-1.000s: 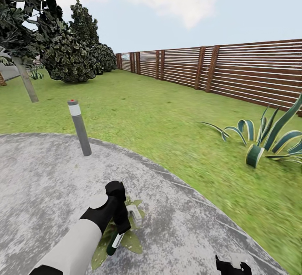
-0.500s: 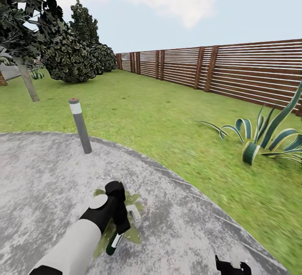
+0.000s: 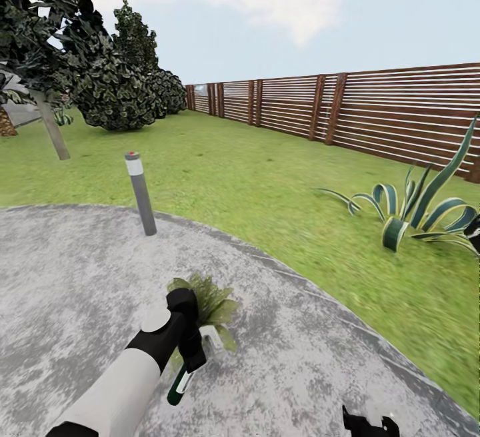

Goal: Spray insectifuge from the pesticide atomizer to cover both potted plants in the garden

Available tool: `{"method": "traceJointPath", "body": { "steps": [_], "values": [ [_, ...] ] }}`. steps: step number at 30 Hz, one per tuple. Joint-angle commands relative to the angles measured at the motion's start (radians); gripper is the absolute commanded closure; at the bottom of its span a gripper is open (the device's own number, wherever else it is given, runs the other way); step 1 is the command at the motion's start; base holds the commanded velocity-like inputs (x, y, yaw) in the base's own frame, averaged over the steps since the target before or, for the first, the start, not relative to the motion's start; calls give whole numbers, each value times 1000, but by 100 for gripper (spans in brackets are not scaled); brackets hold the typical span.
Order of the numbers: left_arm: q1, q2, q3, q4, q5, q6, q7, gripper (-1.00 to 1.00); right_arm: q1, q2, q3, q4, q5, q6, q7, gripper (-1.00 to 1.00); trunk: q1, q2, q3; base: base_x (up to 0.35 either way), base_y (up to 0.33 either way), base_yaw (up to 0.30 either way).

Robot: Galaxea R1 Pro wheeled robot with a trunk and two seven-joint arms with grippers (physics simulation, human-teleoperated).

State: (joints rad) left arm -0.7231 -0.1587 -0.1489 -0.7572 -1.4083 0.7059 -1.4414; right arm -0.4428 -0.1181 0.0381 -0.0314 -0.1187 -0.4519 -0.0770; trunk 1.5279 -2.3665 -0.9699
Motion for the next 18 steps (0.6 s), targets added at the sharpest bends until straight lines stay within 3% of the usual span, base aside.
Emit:
{"method": "traceJointPath", "body": {
  "steps": [1,18],
  "values": [
    [0,1,-1,-1,-6,11,-6,100,-1,0,5,1,-9,-4,0,-100,-1,0,-1,-300,148,0],
    [2,4,0,-1,-2,10,29,100,-1,0,5,1,-9,-4,0,-100,-1,0,-1,-318,67,0]
  ]
}}
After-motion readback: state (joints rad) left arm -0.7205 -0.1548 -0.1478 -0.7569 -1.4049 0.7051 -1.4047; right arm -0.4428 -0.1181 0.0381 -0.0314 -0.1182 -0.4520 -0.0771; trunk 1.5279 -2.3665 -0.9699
